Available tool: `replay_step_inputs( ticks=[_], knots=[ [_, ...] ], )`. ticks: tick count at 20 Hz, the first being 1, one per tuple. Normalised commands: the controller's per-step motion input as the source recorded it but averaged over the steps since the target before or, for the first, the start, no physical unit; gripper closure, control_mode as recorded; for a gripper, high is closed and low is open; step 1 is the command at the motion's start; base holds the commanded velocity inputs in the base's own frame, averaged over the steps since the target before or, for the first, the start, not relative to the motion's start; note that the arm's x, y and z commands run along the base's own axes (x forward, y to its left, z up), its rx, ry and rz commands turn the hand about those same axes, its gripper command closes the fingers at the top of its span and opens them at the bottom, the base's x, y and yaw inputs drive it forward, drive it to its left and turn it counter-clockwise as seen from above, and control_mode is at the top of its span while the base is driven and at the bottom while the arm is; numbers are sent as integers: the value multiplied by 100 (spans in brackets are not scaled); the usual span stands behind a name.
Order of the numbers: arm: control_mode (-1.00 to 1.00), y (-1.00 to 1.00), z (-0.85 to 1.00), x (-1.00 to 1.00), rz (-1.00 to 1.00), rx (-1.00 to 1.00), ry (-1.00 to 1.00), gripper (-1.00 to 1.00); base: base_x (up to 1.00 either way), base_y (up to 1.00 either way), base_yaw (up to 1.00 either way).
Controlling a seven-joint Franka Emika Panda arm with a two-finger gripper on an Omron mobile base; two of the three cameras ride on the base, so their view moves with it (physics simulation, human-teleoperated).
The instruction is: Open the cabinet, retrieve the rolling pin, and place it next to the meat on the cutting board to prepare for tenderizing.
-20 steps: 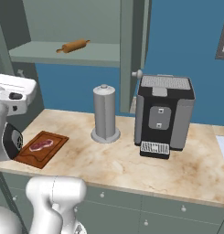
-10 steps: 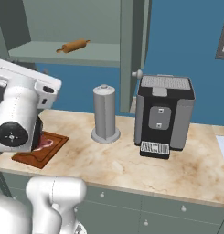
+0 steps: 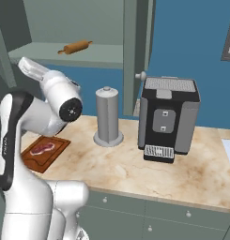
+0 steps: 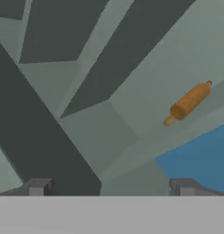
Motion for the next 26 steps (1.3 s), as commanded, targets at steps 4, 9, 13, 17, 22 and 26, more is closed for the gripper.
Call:
replay_step_inputs(
  ticks=[4, 9, 13, 17, 22, 26],
  knots=[
    [-100, 52, -26, 35, 27, 1, 8, -100, 0, 0, 0],
    [-100, 51, -5, 62, 18, 1, 16, -100, 0, 0, 0],
    [-100, 49, 0, 58, 13, 1, 17, -100, 0, 0, 0],
    [-100, 57, 0, 39, 13, 0, 13, -100, 0, 0, 0],
    [-100, 73, 0, 11, 11, 0, 6, -100, 0, 0, 0],
    [-100, 86, 0, 0, 11, 0, 0, -100, 0, 0, 0]
  ],
)
